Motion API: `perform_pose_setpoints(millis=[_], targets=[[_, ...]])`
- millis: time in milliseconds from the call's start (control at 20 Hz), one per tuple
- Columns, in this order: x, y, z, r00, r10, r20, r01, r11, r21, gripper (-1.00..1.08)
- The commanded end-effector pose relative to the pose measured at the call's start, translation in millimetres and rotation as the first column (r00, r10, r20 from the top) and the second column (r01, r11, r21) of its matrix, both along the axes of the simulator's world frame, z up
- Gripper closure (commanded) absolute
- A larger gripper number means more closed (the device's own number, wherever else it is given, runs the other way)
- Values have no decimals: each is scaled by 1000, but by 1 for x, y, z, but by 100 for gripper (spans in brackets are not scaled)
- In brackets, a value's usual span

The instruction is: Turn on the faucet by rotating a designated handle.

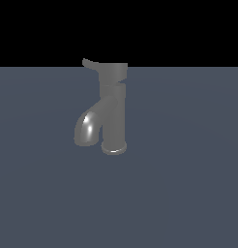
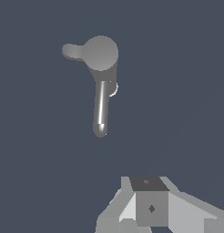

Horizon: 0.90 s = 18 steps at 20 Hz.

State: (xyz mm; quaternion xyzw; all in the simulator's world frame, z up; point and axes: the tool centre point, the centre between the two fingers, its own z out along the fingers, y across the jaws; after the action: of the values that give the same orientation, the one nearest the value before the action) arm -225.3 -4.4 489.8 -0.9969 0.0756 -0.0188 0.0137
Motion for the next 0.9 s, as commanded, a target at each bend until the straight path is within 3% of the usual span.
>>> perform_pose_setpoints(millis=[0, 400, 850], targets=[[7, 1, -1, 999, -37, -2, 37, 999, 1, 108], [38, 5, -9, 979, -205, -11, 205, 979, 5, 108], [77, 12, -22, 914, -406, -22, 406, 914, 7, 108]])
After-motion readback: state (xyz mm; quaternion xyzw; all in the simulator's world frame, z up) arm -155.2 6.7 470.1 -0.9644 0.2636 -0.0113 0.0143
